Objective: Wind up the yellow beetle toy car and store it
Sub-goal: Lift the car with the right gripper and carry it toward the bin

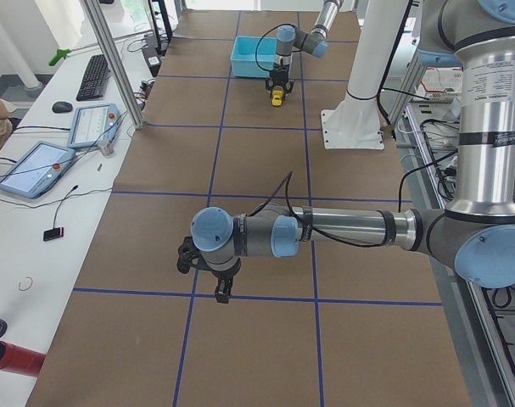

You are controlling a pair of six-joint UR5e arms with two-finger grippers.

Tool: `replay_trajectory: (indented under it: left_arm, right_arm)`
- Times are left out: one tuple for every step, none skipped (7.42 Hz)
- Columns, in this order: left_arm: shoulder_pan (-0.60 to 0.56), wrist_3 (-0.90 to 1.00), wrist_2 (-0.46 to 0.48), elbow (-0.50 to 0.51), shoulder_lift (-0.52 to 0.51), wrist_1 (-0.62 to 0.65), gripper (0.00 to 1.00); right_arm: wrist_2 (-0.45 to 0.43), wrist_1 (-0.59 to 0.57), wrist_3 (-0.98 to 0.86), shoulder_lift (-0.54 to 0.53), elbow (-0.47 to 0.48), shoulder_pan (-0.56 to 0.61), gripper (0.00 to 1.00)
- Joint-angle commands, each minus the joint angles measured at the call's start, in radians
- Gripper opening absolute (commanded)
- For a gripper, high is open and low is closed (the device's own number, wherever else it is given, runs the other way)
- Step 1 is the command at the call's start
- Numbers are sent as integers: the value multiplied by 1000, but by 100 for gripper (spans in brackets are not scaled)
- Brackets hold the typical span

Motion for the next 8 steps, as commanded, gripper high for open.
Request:
replay_trajectory:
  left_arm:
    - [0,0,0,0,0,0,100]
    - [0,0,0,0,0,0,100]
    - [0,0,0,0,0,0,100]
    - [0,0,0,0,0,0,100]
    - [0,0,0,0,0,0,100]
    - [0,0,0,0,0,0,100]
    - [0,0,0,0,0,0,100]
    - [0,0,0,-2,0,0,100]
  right_arm:
    - [88,1,0,-9,43,58,0]
    - [148,-17,0,-14,89,121,0]
    - [263,-93,-13,-12,130,223,0]
    - [386,-144,-67,-12,153,353,0]
    - [467,-173,-174,-24,160,456,0]
    - [526,-178,-269,-67,163,542,0]
    - [551,-172,-396,-145,177,592,0]
    - [552,-166,-561,-241,183,611,0]
